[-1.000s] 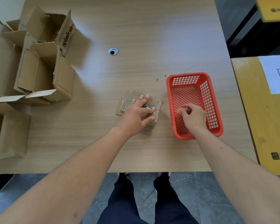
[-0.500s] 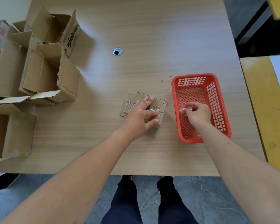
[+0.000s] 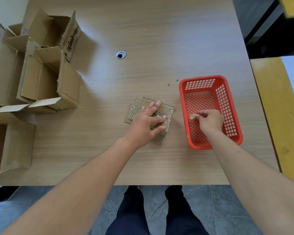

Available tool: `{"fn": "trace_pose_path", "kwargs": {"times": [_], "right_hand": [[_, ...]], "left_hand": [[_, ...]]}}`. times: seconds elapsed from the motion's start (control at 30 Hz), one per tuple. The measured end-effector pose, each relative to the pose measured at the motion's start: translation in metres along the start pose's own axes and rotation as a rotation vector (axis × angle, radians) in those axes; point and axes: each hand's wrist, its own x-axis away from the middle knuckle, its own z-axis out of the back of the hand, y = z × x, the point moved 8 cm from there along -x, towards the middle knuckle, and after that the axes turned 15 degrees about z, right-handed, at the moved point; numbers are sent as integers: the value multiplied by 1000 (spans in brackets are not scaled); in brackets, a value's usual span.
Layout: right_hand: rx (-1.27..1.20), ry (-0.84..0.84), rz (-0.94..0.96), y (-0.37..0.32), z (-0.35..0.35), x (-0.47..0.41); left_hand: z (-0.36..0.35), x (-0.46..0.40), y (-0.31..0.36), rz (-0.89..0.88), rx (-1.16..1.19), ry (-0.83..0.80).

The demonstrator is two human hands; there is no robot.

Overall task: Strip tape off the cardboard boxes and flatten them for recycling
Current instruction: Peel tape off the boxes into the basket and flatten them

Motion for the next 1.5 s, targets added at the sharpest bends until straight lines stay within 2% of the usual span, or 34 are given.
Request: {"fn": "trace_pose_path", "kwargs": {"times": [0.17, 0.4, 0.5, 0.6, 0.8, 0.97, 1.07, 1.27, 1.5], "right_hand": [[52, -114, 57, -11, -2, 4], [53, 86, 54, -8, 15, 9], [58, 113, 8, -1, 17, 11], [23, 67, -4, 2, 13, 11], [137, -70, 225, -15, 6, 13], [190, -211, 292, -23, 3, 14], [147, -236, 261, -24, 9, 12], [90, -78, 120, -18, 27, 13], [95, -77, -28, -4, 27, 17]], "left_hand": [[-1, 0, -1, -9, 5, -3], [0, -1, 0, -13, -10, -11], [0, -1, 0, -17, -6, -14], [0, -2, -1, -20, -10, -14], [0, -2, -2, -24, -18, -12], [0, -2, -2, -25, -21, -16], [-1, -2, -2, -26, -26, -21], [0, -3, -1, -26, -41, -28], [0, -3, -1, -23, -46, -32]]}}
